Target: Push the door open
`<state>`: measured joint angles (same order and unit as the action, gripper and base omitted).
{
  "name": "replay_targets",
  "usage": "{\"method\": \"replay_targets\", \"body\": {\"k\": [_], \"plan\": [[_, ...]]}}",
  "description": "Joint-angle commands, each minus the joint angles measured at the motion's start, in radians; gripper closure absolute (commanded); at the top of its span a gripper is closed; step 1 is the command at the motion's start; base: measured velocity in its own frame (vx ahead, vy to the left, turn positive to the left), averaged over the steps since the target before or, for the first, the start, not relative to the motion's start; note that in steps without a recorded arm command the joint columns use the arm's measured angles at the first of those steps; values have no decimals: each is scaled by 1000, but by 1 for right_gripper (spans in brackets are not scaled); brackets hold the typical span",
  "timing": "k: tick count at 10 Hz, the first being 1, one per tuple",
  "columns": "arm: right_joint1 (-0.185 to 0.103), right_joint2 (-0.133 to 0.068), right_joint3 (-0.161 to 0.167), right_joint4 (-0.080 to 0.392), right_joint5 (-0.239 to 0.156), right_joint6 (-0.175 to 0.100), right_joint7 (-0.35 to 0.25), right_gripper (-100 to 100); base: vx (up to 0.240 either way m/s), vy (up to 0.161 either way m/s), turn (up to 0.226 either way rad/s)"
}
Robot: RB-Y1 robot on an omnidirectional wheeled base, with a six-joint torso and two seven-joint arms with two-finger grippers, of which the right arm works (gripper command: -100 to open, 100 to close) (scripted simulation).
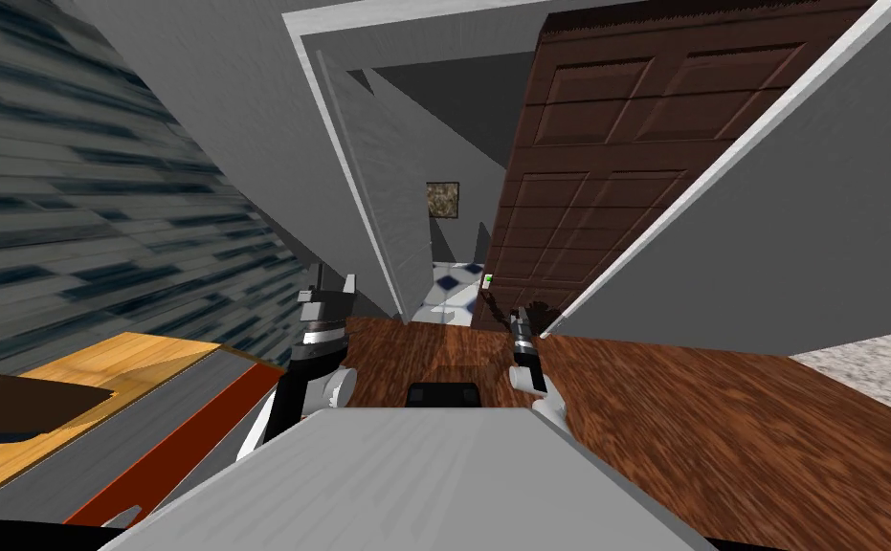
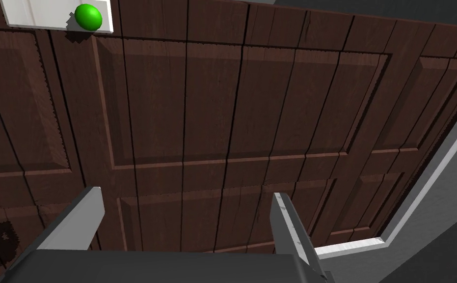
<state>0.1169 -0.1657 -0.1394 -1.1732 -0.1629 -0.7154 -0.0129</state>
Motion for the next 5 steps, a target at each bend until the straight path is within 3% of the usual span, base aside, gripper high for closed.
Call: {"method": "replay_targets", "body": {"k": [1,5], "plan": [[-14,-4,-4,41,-4,-10,-3,-100,54,-8,86],[-56,-17,-16,157,-18,-31,-10,-100,87,-33,136]]}}
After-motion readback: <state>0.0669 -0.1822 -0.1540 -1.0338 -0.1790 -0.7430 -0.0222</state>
